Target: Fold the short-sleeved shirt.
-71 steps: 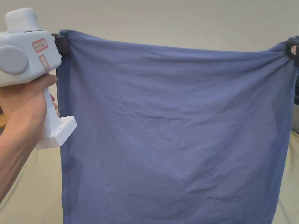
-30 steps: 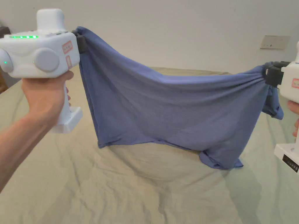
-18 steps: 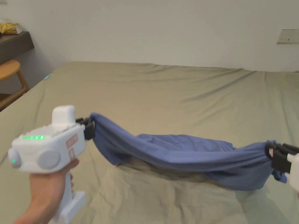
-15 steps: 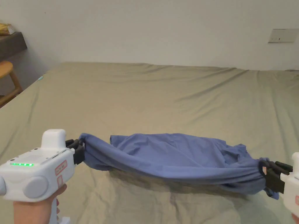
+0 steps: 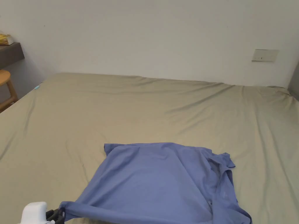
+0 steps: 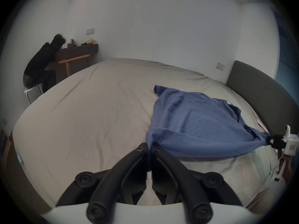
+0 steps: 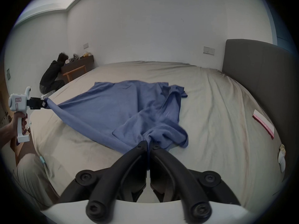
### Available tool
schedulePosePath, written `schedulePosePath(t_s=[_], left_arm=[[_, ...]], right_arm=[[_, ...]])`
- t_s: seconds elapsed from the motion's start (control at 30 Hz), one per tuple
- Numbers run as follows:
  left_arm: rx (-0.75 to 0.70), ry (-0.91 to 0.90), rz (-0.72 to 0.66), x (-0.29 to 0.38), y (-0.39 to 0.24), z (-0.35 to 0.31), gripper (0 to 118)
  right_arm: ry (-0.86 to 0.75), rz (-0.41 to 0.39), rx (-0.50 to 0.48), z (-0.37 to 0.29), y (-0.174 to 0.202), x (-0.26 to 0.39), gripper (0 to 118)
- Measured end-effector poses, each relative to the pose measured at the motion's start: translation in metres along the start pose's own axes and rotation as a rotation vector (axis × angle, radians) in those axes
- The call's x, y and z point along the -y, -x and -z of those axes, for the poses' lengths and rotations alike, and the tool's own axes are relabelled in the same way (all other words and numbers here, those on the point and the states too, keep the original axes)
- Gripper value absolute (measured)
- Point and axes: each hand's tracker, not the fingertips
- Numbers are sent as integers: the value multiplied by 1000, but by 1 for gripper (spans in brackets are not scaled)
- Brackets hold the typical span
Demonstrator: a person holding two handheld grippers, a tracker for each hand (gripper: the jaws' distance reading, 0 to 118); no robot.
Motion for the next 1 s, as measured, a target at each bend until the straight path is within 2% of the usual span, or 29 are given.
schedulePosePath(t_s=[0.27, 0.7, 1.0], left_arm=[[-11, 41, 23, 39, 7, -38, 2], [-12, 92, 50, 83, 16, -86, 2], [-53, 162, 116, 106, 5, -74, 2]], right_arm=[[41, 37, 13, -37, 8, 33, 4], [75, 51, 27, -91, 26, 77, 4], [171, 68, 40, -73, 29, 107, 4]])
